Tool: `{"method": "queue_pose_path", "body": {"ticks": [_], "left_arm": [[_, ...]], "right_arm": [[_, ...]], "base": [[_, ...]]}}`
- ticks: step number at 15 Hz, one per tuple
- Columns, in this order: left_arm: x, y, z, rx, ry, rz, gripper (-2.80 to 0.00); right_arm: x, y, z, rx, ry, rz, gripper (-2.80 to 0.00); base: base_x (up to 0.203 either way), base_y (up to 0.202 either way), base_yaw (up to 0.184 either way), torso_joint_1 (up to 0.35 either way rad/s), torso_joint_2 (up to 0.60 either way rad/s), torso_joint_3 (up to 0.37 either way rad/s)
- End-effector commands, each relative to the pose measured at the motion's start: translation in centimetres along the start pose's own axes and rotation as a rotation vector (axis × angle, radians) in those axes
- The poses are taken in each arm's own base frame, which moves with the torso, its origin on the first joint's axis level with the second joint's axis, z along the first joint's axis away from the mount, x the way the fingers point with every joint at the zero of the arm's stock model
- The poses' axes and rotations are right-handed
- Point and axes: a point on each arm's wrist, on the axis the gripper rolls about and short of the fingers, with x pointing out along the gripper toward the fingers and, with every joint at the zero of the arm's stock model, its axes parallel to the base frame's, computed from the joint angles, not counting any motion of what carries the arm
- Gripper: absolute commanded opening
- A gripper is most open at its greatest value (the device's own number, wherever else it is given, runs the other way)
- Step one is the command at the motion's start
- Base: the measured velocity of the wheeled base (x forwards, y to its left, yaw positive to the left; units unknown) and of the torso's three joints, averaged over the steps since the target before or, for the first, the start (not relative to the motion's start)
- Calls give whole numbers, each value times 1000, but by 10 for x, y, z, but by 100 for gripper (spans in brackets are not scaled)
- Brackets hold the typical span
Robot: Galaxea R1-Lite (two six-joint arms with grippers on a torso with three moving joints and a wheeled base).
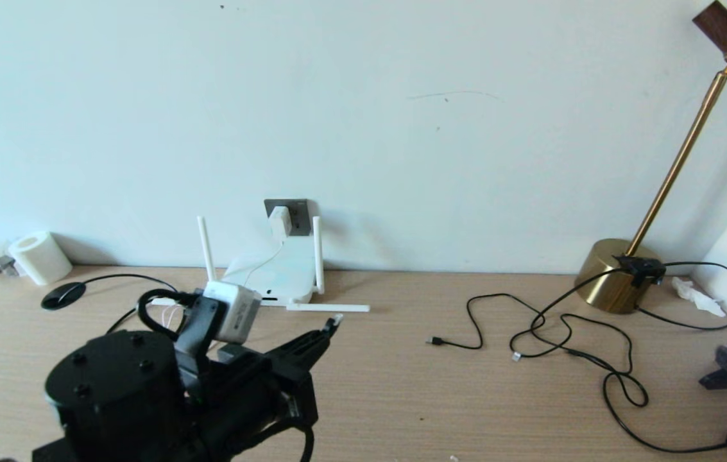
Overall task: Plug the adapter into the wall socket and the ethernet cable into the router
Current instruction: Align cable and router interface
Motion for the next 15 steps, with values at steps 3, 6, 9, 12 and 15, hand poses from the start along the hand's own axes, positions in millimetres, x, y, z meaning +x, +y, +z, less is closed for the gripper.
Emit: {"method": "queue_pose_path", "body": {"ticks": [3, 6, 9, 12, 15], "left_arm": [[-7, 14, -16, -40, 34, 191, -280], [-10, 27, -19, -35, 27, 325, -280], [-8, 55, -25, 3, 72, 445, -280], [-10, 72, -36, 25, 150, 444, -280], [-6, 72, -41, 22, 171, 436, -280]], "right_arm": [[-70, -19, -42, -29, 4, -315, 0], [-83, -17, -57, -29, 36, -529, 0], [-75, -14, -95, -86, 133, -317, 0], [-83, -10, -115, -85, 5, -117, 0], [-80, -8, -122, -86, 20, -25, 0]], "base": [[0, 0, 0, 0, 0, 0], [0, 0, 0, 0, 0, 0], [0, 0, 0, 0, 0, 0], [0, 0, 0, 0, 0, 0], [0, 0, 0, 0, 0, 0]]}}
